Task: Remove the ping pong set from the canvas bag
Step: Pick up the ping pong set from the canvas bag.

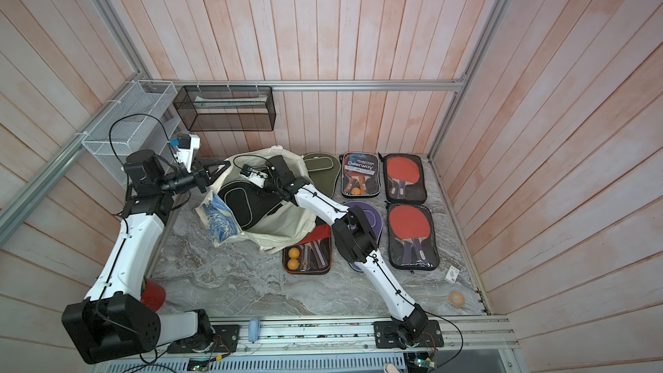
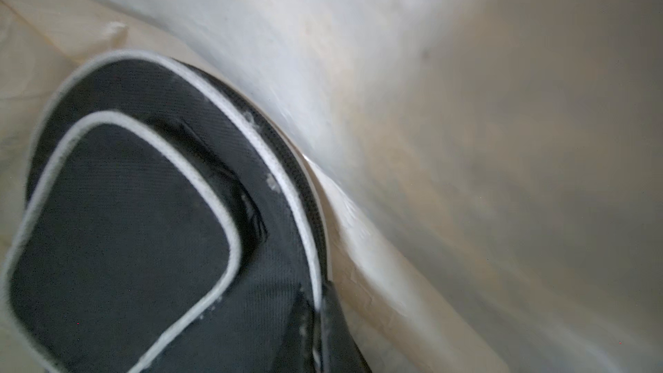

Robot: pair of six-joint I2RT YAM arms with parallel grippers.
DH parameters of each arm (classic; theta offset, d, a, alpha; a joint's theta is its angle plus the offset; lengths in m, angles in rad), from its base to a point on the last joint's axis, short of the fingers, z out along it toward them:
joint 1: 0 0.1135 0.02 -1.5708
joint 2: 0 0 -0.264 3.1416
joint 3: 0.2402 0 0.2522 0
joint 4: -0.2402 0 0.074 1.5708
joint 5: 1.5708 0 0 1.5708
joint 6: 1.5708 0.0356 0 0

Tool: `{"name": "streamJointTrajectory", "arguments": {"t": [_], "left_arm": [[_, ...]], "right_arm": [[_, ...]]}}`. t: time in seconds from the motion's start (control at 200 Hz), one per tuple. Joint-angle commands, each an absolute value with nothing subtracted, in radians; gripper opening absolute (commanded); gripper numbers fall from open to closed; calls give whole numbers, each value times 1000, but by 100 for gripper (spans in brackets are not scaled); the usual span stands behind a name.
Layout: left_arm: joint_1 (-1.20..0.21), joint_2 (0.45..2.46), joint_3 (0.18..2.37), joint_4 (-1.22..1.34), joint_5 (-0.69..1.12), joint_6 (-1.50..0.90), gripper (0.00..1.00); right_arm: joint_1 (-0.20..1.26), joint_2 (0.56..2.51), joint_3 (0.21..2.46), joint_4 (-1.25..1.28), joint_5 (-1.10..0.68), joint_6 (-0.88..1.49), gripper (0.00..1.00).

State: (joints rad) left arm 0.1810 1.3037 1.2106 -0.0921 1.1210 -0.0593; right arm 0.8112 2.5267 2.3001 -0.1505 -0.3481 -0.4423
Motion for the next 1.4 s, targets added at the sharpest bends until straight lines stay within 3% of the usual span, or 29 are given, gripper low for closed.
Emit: {"name": "streamJointTrajectory", "arguments": {"t": [0.0, 0.27, 0.82, 1.395], "left_arm": [[170, 1289, 1229, -12, 1171, -32, 0], [171, 1314, 1209, 0, 1105, -41, 0], [173, 1416, 1354, -197, 639, -64, 0], [191, 1706, 1668, -242, 427, -64, 0]], "right_arm": [[825, 2439, 2300, -175, -256, -457, 0], [839, 2282, 2229, -96, -175, -446, 0], [873, 2079, 2146, -172, -35, -500, 0], [827, 1831, 2068, -217, 24, -372, 0]]}}
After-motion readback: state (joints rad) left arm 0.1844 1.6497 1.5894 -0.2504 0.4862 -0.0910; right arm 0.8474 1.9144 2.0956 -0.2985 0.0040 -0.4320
